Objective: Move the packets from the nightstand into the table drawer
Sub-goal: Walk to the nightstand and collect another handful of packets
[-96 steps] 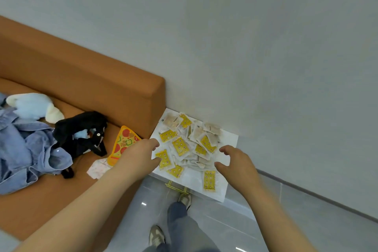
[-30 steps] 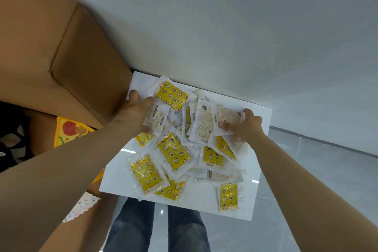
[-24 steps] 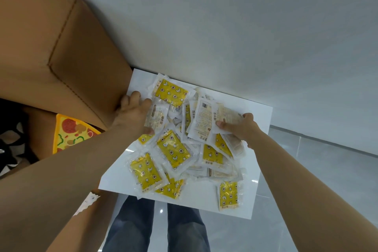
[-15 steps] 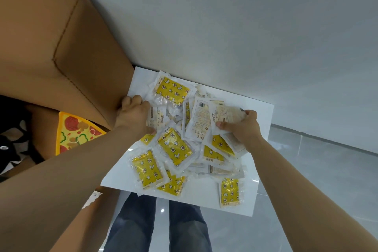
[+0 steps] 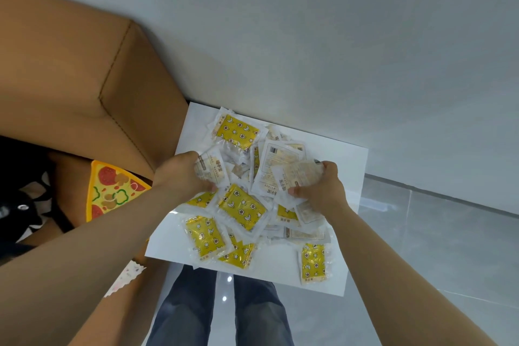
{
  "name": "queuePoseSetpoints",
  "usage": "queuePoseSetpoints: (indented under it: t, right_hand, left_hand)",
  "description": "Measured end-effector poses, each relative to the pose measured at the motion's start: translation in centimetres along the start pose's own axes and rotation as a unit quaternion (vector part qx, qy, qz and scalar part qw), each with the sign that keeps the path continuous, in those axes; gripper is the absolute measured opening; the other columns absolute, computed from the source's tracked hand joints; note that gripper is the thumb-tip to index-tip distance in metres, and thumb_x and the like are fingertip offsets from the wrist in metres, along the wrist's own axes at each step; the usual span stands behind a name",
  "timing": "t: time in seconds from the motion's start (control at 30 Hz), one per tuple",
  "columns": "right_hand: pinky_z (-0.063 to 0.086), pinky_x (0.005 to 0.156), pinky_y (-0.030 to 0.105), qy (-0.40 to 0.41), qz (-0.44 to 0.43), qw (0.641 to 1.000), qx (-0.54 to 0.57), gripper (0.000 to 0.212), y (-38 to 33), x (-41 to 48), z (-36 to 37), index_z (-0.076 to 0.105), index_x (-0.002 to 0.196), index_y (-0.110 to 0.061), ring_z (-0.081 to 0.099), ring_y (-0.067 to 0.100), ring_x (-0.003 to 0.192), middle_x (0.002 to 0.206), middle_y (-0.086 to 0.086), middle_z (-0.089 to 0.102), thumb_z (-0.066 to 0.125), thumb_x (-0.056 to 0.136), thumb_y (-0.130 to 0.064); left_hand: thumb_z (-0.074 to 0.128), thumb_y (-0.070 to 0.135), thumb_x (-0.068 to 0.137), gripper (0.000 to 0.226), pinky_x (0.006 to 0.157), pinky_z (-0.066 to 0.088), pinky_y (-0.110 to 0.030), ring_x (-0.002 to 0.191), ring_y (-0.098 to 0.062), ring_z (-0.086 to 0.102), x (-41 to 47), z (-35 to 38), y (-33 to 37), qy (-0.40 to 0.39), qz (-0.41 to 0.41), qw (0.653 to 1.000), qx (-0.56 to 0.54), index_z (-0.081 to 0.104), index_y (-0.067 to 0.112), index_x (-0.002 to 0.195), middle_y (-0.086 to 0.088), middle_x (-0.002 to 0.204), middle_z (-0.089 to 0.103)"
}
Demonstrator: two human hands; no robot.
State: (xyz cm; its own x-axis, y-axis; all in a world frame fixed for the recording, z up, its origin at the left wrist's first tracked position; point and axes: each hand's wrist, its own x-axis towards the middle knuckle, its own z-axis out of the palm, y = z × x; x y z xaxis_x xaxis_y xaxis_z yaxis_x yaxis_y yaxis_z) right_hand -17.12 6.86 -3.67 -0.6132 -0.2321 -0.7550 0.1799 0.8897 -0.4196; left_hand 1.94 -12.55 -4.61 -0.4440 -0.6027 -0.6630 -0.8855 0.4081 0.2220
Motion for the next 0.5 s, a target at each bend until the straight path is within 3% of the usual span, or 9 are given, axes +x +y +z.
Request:
queuePoseSetpoints:
  t: [0.13, 0.5]
  right_hand:
    - [0.045, 0.074, 0.032, 0.071, -0.023, 0.997, 0.021, 0.081, 0.0, -1.1, 0.4, 0.031, 0.13, -0.017, 0.048, 0.019, 0.094, 0.107, -0.001, 0.049, 0.084, 0.069, -0.016]
    - [0.042, 0.074, 0.029, 0.045, -0.059, 0.994, 0.084, 0.075, -1.3, -5.8, -0.8, 0.034, 0.126, -0.019, 0.049, 0.018, 0.097, 0.109, -0.003, 0.05, 0.083, 0.07, -0.015]
  left_hand:
    - [0.081, 0.049, 0.064, 0.05, 0.059, 0.039, -0.027, 0.082, -0.021, 0.056, -0.7, -0.7, 0.1, 0.021, -0.009, 1.0, -0.007, 0.05, 0.018, 0.089, 0.0, 0.084, 0.056]
    - [0.081, 0.046, 0.066, 0.046, 0.049, 0.032, -0.026, 0.077, -0.019, 0.054, -5.1, -5.7, 1.3, 0.06, -0.003, 0.998, -0.036, 0.05, 0.018, 0.086, 0.006, 0.073, 0.048]
